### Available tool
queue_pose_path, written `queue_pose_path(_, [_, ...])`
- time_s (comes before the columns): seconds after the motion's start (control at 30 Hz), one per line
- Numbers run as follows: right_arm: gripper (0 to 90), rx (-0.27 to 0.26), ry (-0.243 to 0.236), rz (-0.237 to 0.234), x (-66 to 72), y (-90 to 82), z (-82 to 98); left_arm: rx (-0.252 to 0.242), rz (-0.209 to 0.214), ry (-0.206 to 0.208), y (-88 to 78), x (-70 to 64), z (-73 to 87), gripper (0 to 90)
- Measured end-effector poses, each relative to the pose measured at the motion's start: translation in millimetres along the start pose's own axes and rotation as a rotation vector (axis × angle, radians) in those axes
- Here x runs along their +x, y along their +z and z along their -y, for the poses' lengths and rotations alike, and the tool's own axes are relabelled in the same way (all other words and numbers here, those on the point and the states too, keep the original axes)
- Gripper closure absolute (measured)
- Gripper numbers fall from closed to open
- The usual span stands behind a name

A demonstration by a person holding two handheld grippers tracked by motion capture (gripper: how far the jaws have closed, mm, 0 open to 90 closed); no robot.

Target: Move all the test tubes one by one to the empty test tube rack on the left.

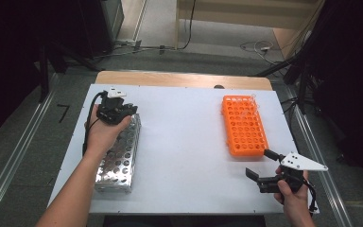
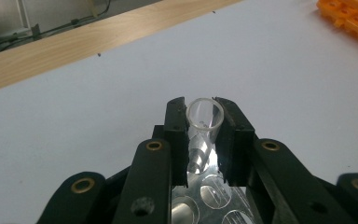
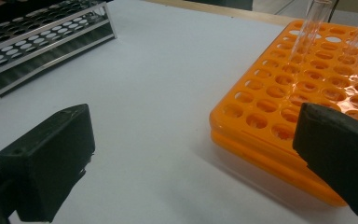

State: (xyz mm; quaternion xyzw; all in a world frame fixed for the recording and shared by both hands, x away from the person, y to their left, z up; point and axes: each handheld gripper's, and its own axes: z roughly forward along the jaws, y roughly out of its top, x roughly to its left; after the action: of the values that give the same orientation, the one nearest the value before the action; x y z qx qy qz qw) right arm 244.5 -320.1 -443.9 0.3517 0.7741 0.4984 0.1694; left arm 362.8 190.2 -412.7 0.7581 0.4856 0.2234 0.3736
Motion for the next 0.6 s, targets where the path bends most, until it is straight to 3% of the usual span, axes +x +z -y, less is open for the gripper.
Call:
queue_pose_path(0.2, [0.0,0.002,-0.001,-0.002,-1.1,1.5,0.4,0.034,0.009,-0.032,9.0,2.0,1.8,75.3])
queue_pose_path(0.33, [0.0,0.001,-0.004,-0.001,-1.3,1.4,0.2,0.060,0.009,-0.027,12.6,1.8,2.8,75.0])
queue_pose_path(0.43, [0.0,0.006,-0.004,0.000,-1.3,1.9,0.3,0.056,0.018,-0.040,13.6,2.6,5.0,74.3])
queue_pose_path(0.6, [0.0,0.001,-0.004,-0.001,-0.4,1.3,-0.3,0.025,0.017,-0.086,12.0,4.4,9.1,61.4])
